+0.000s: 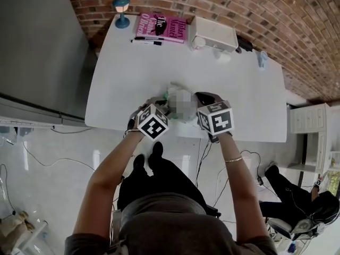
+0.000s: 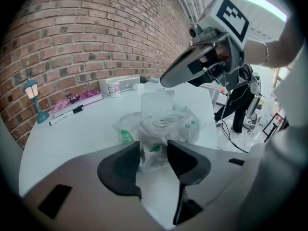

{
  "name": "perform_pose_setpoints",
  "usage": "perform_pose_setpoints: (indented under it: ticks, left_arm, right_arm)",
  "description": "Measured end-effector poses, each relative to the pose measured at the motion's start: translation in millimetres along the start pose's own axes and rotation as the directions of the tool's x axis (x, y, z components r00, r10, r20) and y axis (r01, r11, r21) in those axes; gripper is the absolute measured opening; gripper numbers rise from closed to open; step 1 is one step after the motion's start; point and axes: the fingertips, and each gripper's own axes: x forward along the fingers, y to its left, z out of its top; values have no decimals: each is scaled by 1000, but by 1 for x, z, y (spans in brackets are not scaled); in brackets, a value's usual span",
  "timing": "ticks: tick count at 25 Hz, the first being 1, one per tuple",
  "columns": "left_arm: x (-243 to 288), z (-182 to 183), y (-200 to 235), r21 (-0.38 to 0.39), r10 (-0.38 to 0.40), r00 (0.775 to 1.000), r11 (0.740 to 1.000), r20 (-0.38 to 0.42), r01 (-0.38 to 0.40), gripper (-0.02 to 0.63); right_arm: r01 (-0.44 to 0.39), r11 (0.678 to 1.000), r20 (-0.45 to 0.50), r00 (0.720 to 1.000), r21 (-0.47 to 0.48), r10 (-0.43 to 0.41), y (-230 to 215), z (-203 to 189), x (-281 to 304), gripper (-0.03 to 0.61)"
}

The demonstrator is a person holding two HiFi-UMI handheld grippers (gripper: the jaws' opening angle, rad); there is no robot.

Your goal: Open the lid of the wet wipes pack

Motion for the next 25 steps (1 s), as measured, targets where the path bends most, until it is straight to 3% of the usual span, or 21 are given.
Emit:
perform_pose_setpoints:
  ticks: [8, 16, 25]
  left_arm:
    - [-9, 2, 0, 18, 18, 1000, 1000, 16, -18, 175]
    - [-37, 18, 10, -13, 73, 992, 997, 106, -72, 143]
    - [-63, 24, 15, -88, 124, 976, 990, 178, -110, 94]
  right_arm:
    - [-1, 990, 74, 997, 139, -9, -5, 2, -21, 8]
    - [-25, 975, 133, 991, 219, -5, 11, -5, -33, 6]
    - [-27, 926, 221, 973, 376, -61, 22, -18, -56, 6]
